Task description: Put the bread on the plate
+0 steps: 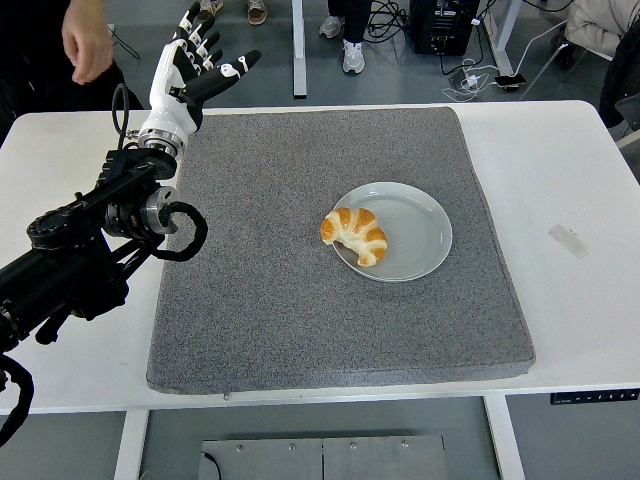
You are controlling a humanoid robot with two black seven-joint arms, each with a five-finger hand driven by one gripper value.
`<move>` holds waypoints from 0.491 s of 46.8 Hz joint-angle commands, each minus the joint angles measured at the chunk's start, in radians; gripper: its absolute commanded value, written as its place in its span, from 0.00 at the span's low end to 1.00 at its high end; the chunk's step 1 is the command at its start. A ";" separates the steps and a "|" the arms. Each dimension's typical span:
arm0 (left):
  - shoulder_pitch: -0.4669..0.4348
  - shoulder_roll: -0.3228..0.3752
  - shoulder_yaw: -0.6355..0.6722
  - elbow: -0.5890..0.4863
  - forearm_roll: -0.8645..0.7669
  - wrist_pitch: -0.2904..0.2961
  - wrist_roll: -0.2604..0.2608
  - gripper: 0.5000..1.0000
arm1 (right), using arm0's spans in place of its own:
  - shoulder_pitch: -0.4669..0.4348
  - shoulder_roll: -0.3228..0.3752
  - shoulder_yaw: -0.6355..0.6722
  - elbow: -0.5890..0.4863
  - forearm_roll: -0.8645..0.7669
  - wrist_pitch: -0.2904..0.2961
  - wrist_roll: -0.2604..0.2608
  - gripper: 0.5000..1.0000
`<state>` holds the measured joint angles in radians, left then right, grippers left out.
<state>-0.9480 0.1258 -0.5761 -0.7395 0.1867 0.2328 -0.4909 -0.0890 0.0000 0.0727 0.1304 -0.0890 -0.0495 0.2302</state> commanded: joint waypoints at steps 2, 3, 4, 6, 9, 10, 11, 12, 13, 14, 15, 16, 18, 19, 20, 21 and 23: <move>0.012 0.001 -0.033 0.026 -0.019 -0.033 0.002 0.94 | 0.000 0.000 0.001 0.000 0.000 0.000 0.000 1.00; 0.015 0.001 -0.042 0.032 -0.023 -0.044 0.002 0.94 | 0.000 0.000 0.001 0.000 0.000 0.000 0.000 1.00; 0.018 0.003 -0.051 0.038 -0.026 -0.055 0.002 0.94 | 0.000 0.000 -0.001 0.000 0.000 0.000 0.000 1.00; 0.021 0.003 -0.070 0.054 -0.027 -0.076 0.002 0.94 | 0.000 0.000 0.001 0.000 0.000 0.000 0.000 1.00; 0.023 0.003 -0.090 0.080 -0.029 -0.107 0.003 0.94 | 0.000 0.000 0.001 0.000 0.000 0.000 0.000 1.00; 0.025 0.003 -0.097 0.089 -0.029 -0.116 0.005 0.94 | 0.000 0.000 -0.001 0.000 0.000 0.000 0.000 1.00; 0.025 0.003 -0.103 0.100 -0.029 -0.127 0.005 0.94 | 0.000 0.000 0.001 0.000 0.000 0.000 0.000 1.00; 0.025 0.001 -0.108 0.109 -0.029 -0.136 0.005 0.94 | 0.000 0.000 0.001 0.000 0.000 0.000 0.000 1.00; 0.025 0.001 -0.114 0.120 -0.029 -0.145 0.005 0.94 | 0.000 0.000 -0.001 0.000 0.000 0.000 0.000 1.00; 0.025 0.000 -0.120 0.129 -0.029 -0.155 0.005 0.94 | 0.000 0.000 -0.001 0.000 0.000 0.000 0.000 1.00; 0.025 -0.002 -0.128 0.137 -0.030 -0.164 0.005 0.94 | 0.000 0.000 0.001 0.000 0.000 0.000 0.000 1.00; 0.025 -0.003 -0.134 0.146 -0.030 -0.174 0.005 0.94 | 0.000 0.000 -0.001 0.000 0.000 0.000 0.000 1.00; 0.025 -0.003 -0.143 0.166 -0.038 -0.194 0.006 0.94 | 0.000 0.000 -0.001 0.000 0.000 0.000 0.000 1.00; 0.025 -0.006 -0.146 0.176 -0.044 -0.204 0.006 0.94 | 0.000 0.000 -0.001 0.000 0.000 0.000 0.000 1.00; 0.023 -0.008 -0.146 0.189 -0.050 -0.211 0.006 0.94 | 0.000 0.000 -0.001 0.000 0.000 0.000 0.000 1.00; 0.023 -0.011 -0.146 0.199 -0.055 -0.219 0.008 0.94 | 0.000 0.000 0.001 0.002 0.000 0.000 0.000 1.00; 0.020 -0.021 -0.146 0.221 -0.067 -0.228 0.008 0.94 | 0.000 0.000 0.001 0.005 0.000 0.000 0.000 1.00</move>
<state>-0.9236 0.1164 -0.7222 -0.5463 0.1344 0.0194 -0.4839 -0.0889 0.0000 0.0726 0.1311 -0.0890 -0.0490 0.2303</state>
